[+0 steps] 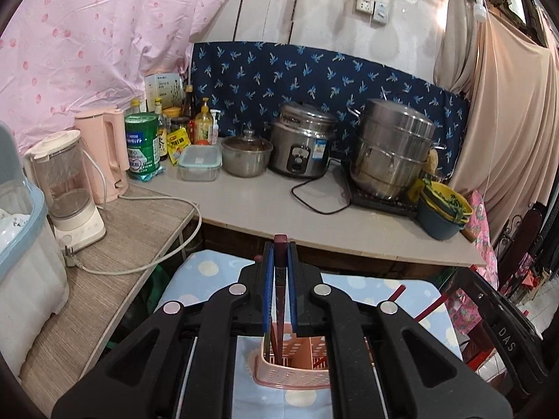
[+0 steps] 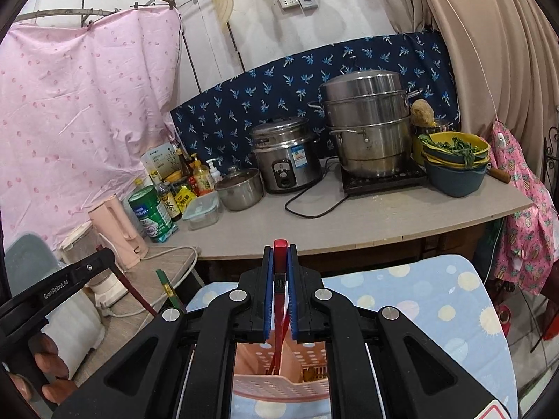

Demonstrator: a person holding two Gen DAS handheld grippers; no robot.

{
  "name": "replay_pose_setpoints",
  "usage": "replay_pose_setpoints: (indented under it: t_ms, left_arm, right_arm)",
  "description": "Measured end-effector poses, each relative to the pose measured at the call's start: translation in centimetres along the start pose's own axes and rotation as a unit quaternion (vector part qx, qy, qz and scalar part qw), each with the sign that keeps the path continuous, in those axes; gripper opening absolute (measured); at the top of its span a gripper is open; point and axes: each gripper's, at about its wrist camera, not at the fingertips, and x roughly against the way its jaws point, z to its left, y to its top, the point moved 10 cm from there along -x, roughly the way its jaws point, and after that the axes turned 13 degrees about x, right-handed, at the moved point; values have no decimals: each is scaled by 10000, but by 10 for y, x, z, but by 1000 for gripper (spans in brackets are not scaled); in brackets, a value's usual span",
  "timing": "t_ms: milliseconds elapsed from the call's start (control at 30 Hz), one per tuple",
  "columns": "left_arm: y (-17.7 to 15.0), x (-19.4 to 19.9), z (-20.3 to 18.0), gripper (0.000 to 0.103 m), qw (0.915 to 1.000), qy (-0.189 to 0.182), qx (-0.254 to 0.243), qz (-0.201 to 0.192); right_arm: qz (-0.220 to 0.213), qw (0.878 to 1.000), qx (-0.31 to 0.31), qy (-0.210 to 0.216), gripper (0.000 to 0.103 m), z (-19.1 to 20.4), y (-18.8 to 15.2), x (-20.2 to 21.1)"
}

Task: Organize utensils
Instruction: 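Open both tools to release the chopsticks into the holder, then move both tools back over the remaining chopsticks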

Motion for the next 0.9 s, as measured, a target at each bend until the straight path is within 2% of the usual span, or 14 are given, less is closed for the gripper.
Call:
replay_pose_setpoints:
  t_ms: [167, 233, 300, 367, 433, 500, 633, 900]
  left_arm:
    - [-13, -4, 2, 8, 9999, 35, -17, 138]
    - [-14, -3, 3, 9, 9999, 51, -39, 118]
    - [-17, 0, 5, 18, 9999, 55, -42, 123]
    - [-20, 4, 7, 26, 9999, 63, -41, 113]
    - [-24, 11, 9, 30, 9999, 80, -76, 94]
    - [-29, 17, 12, 37, 9998, 106, -108, 91]
    - [-45, 30, 20, 38, 9996, 150, -153, 163]
    - [-101, 60, 42, 38, 9980, 291, -361, 418]
  right_arm:
    - [102, 9999, 115, -45, 9, 2, -11, -1]
    - [121, 9998, 157, -82, 12, 3, -13, 1]
    - [150, 9998, 121, -46, 18, 3, -17, 5]
    - [156, 9999, 31, 5, 30, 2, -19, 11]
    - [117, 9999, 7, 25, 33, 2, -21, 19]
    - [134, 9999, 60, 12, 33, 4, -26, 26]
    - [201, 9997, 164, -17, 40, 9, -43, 44]
    - [492, 9972, 530, -166, 42, 28, -102, 80]
